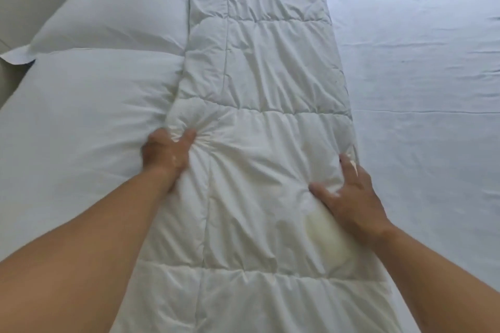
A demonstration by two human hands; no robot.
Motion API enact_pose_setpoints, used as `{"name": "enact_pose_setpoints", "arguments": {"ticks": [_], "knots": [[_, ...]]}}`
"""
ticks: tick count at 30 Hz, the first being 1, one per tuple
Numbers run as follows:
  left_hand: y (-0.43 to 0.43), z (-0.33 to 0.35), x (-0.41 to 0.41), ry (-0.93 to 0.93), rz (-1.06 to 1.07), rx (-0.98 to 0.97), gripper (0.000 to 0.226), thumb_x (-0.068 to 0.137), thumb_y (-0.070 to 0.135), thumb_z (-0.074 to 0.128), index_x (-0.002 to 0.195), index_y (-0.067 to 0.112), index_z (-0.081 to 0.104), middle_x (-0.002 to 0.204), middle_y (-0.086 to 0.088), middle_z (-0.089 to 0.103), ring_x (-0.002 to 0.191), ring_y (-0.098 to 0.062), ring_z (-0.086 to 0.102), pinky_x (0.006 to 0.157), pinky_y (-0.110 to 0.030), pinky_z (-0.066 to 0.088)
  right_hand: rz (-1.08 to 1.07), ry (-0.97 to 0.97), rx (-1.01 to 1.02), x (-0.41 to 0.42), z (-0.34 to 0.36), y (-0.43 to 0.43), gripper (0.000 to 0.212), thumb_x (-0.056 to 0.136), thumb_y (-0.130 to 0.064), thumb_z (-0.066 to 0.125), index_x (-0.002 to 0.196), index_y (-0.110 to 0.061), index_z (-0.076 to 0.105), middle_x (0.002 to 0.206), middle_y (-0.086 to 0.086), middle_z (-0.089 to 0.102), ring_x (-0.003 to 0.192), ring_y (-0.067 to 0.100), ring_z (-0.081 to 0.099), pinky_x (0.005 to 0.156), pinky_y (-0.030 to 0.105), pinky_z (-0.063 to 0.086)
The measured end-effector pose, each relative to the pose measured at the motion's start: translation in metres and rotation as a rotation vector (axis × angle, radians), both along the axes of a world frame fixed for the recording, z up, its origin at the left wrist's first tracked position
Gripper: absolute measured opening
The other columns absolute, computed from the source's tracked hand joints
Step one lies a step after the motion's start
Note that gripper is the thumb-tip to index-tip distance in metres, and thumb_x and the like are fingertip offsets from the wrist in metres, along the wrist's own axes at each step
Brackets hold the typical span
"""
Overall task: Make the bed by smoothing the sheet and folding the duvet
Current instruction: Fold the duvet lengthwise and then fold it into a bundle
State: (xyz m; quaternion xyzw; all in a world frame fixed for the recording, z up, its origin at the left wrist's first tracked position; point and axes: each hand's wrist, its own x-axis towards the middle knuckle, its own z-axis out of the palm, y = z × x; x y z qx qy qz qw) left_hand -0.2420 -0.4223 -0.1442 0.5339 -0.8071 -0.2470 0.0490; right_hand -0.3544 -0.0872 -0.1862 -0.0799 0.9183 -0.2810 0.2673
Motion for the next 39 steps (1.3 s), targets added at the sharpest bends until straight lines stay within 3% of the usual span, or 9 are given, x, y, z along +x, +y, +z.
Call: {"name": "enact_pose_setpoints", "arguments": {"ticks": [2,7,11,14,17,20,27,33,39], "knots": [[-0.010,-0.005,0.015,-0.003,0.080,-0.118,0.064,0.087,0.056,0.064,0.114,-0.002,0.058,0.118,-0.029,0.063,0.111,-0.043,0.060,0.092,-0.043,0.046,0.013,0.029,0.011,0.000,-0.007,0.003,0.099,0.071,-0.082,0.060,0.150,-0.054,0.006,0.162,-0.006,0.011,0.145,0.030,0.031,0.115,0.048,0.034],[0.000,-0.043,0.000,-0.298,-0.004,-0.036,0.079,0.083,0.056,0.066,0.132,0.007,0.031,0.138,-0.023,0.043,0.124,-0.041,0.048,0.100,-0.047,0.044,0.021,0.066,0.171,0.007,-0.022,-0.001,0.094,0.070,-0.088,0.047,0.148,-0.057,0.005,0.159,0.001,0.019,0.144,0.031,0.026,0.112,0.052,0.034],[-0.023,-0.026,-0.062,-0.118,-0.377,-0.398,0.080,0.084,0.048,0.048,0.154,0.033,0.015,0.161,-0.004,0.010,0.148,-0.027,0.015,0.118,-0.050,0.017,0.044,0.357,0.138,-0.039,-0.001,-0.032,0.080,0.075,-0.076,0.050,0.141,-0.034,0.037,0.163,0.000,0.011,0.150,0.025,0.014,0.117,0.055,0.026],[-0.051,-0.022,-0.119,-0.226,-0.514,-0.401,0.072,0.091,0.068,0.027,0.154,0.045,0.001,0.165,0.006,-0.012,0.152,-0.024,-0.010,0.121,-0.055,0.000,0.186,0.559,-0.021,-0.098,0.017,-0.101,0.082,0.079,-0.072,0.043,0.152,-0.037,0.028,0.167,0.000,0.007,0.154,0.023,0.007,0.122,0.056,0.015],[-0.051,-0.070,-0.143,-0.331,-0.523,-0.301,0.077,0.083,0.082,0.014,0.151,0.053,-0.006,0.164,0.012,-0.017,0.152,-0.023,-0.016,0.119,-0.059,-0.005,0.416,0.434,0.162,-0.131,-0.020,-0.139,0.090,0.080,-0.087,0.026,0.156,-0.045,0.004,0.168,-0.010,-0.007,0.155,0.019,-0.010,0.122,0.059,-0.004],[-0.037,-0.124,-0.138,-0.256,-0.582,-0.233,0.082,0.075,0.086,0.006,0.150,0.055,-0.009,0.164,0.012,-0.017,0.152,-0.021,-0.016,0.121,-0.055,-0.006,0.426,0.477,0.287,-0.139,-0.082,-0.120,0.095,0.075,-0.093,0.006,0.156,-0.044,-0.003,0.168,-0.009,-0.008,0.155,0.020,-0.011,0.121,0.060,-0.001],[-0.064,-0.139,-0.153,-0.189,-0.585,-0.277,0.079,0.078,0.088,0.013,0.149,0.058,-0.003,0.165,0.012,-0.011,0.152,-0.025,-0.007,0.121,-0.055,-0.002,0.425,0.526,0.247,-0.157,-0.095,-0.134,0.092,0.077,-0.092,0.010,0.155,-0.045,-0.002,0.168,-0.007,-0.003,0.155,0.022,-0.005,0.122,0.058,-0.003],[-0.049,-0.102,-0.165,-0.542,-0.617,-0.157,0.078,0.086,0.083,0.012,0.149,0.051,-0.020,0.162,0.004,-0.030,0.151,-0.030,-0.021,0.118,-0.063,-0.003,0.470,0.282,0.422,-0.145,-0.069,-0.147,0.092,0.082,-0.088,0.016,0.157,-0.041,-0.010,0.167,-0.005,-0.017,0.153,0.024,-0.018,0.118,0.063,-0.009],[0.032,-0.076,-0.036,-0.411,-0.823,-0.149,0.071,0.087,0.077,0.006,0.151,0.051,-0.012,0.165,0.000,-0.022,0.151,-0.028,-0.020,0.120,-0.058,-0.006,0.554,0.229,0.271,-0.016,-0.032,-0.100,0.091,0.083,-0.086,0.016,0.158,-0.039,-0.006,0.168,0.000,-0.013,0.154,0.021,-0.013,0.123,0.055,-0.006]]}}
